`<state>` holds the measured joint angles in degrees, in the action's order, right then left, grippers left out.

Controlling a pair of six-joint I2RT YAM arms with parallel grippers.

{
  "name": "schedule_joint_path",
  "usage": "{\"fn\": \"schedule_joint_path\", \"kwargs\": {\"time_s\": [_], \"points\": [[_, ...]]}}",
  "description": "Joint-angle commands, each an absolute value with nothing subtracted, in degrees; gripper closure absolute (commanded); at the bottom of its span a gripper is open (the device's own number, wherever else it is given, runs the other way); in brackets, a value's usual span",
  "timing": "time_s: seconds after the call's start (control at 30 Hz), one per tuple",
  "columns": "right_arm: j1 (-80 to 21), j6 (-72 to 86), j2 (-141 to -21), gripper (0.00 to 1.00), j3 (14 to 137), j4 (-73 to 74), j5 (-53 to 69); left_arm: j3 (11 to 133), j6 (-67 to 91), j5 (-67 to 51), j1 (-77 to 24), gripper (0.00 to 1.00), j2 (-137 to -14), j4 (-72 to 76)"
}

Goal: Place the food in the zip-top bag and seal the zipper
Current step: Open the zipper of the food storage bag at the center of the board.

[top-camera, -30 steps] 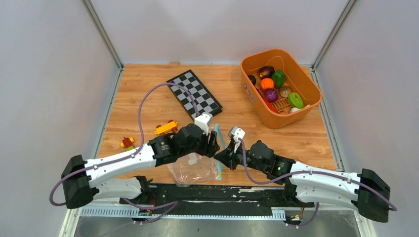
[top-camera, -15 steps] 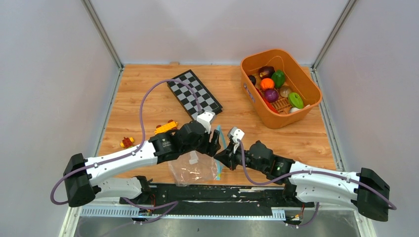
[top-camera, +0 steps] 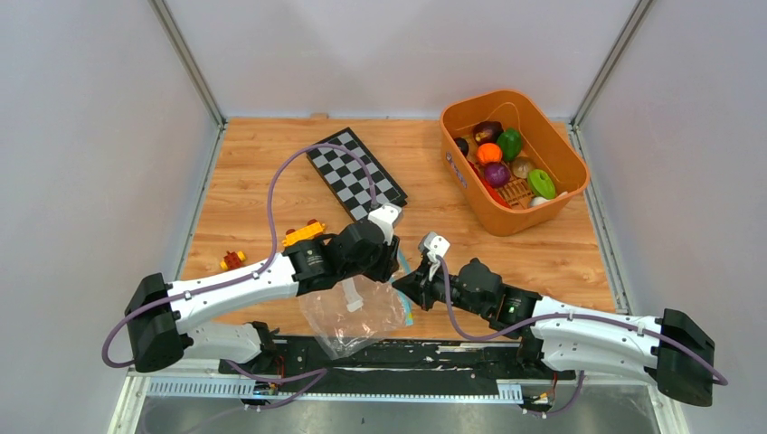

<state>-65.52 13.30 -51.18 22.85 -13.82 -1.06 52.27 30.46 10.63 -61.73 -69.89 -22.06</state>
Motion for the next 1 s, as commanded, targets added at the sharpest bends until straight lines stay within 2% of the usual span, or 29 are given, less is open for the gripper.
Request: {"fn": "schedule_joint_path", "kwargs": {"time_s": [0.0,0.1,0.23,0.33,0.4,0.5,0.6,0.77,0.97], "points": [[-65.8,12.1,-50.7,0.99,23.0,-15.7,-3.5,54.3,28.8,11.7,-61.9,0.67,-69.7,-23.3],[-65.8,11.9,-50.8,0.99,23.1,-15.8,-3.8,54.4,28.7,11.8,-61.9,0.82,-70.0,-23.4],[-65.8,11.8,-50.5,0.95,23.1,-15.8,-4.0,54.9,28.3,12.2,-61.9,0.94,-69.9,-23.9],[-65.8,12.9,-49.4,0.84,23.5,-14.6,-5.1,54.8,27.6,12.3,-61.9,0.95,-68.8,-23.4],[-65.8,13.9,-47.7,0.68,23.9,-13.0,-6.6,54.5,26.7,11.7,-62.0,0.95,-67.7,-22.9],[-65.8,15.7,-44.1,0.61,23.9,-10.1,-10.9,54.0,25.1,10.6,-61.9,0.96,-65.9,-22.5],[-65.7,20.7,-40.9,0.48,23.7,-5.0,-21.5,53.7,24.3,10.0,-61.9,0.95,-64.0,-22.3],[-64.6,29.0,-39.9,0.46,23.6,-0.7,-29.9,53.0,24.3,9.9,-61.9,0.96,-61.6,-21.5],[-63.4,31.3,-42.5,0.46,24.8,-3.3,-23.9,53.1,24.5,10.2,-61.9,0.96,-60.9,-21.4]]}}
